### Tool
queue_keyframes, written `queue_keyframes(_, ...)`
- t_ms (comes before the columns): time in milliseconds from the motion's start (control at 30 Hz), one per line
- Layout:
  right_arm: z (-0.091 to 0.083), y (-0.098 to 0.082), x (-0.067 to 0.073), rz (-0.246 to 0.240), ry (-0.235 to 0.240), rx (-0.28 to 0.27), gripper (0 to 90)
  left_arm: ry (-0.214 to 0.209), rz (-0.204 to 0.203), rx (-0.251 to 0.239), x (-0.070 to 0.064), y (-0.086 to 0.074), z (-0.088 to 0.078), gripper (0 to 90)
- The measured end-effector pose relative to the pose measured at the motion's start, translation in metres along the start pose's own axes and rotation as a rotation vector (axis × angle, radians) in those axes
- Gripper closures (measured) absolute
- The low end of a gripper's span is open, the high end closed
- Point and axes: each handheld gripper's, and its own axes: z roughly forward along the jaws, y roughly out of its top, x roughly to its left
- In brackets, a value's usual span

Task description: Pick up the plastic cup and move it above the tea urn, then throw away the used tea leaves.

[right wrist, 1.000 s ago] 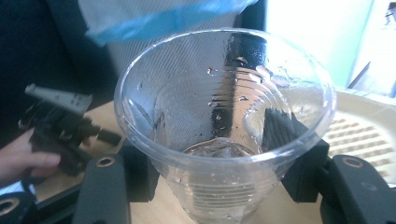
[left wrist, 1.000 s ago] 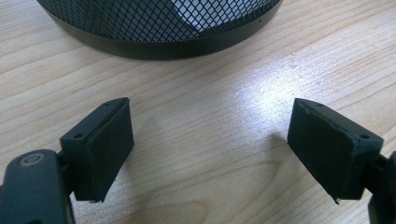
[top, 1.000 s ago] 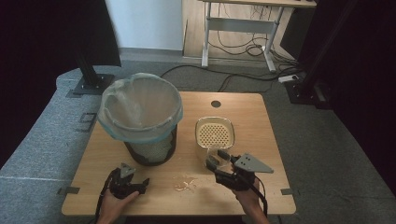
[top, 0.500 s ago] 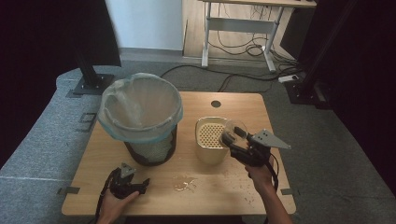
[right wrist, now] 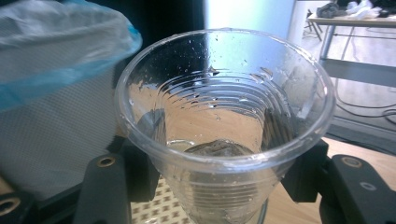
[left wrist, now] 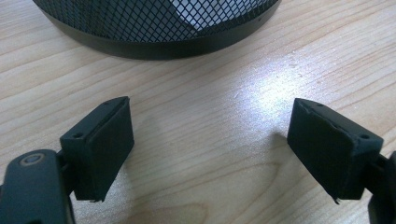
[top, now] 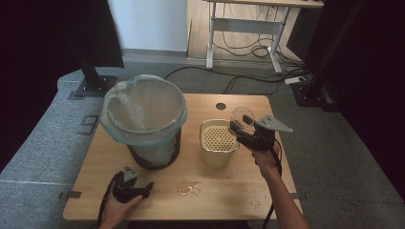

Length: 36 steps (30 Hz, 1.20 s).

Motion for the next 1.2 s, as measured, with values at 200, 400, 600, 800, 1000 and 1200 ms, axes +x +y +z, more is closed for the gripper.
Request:
queue_keyframes(200, 0.021, 0.004, -0.006, -0.022, -0.04, 0.036, 40.0, -0.003, 0.003, 0.001, 0.0, 0.0, 0.0, 14.0)
queue_keyframes(400, 0.03, 0.006, -0.011, -0.04, -0.065, 0.053, 39.8, -0.003, 0.004, -0.002, 0.0, 0.0, 0.0, 14.1)
queue_keyframes(600, 0.03, 0.01, -0.009, -0.092, -0.094, 0.063, 39.5, -0.005, 0.002, -0.001, 0.0, 0.0, 0.0, 14.0)
queue_keyframes(800, 0.03, 0.019, -0.005, -0.214, -0.147, 0.102, 39.3, -0.003, 0.002, -0.002, 0.0, 0.0, 0.0, 14.1)
queue_keyframes(1000, 0.031, 0.026, 0.001, -0.324, -0.19, 0.12, 39.2, -0.004, 0.004, 0.0, 0.0, 0.0, 0.0, 14.0)
queue_keyframes(1200, 0.037, 0.028, 0.007, -0.497, -0.248, 0.158, 39.1, -0.005, 0.004, 0.0, 0.0, 0.0, 0.0, 14.0)
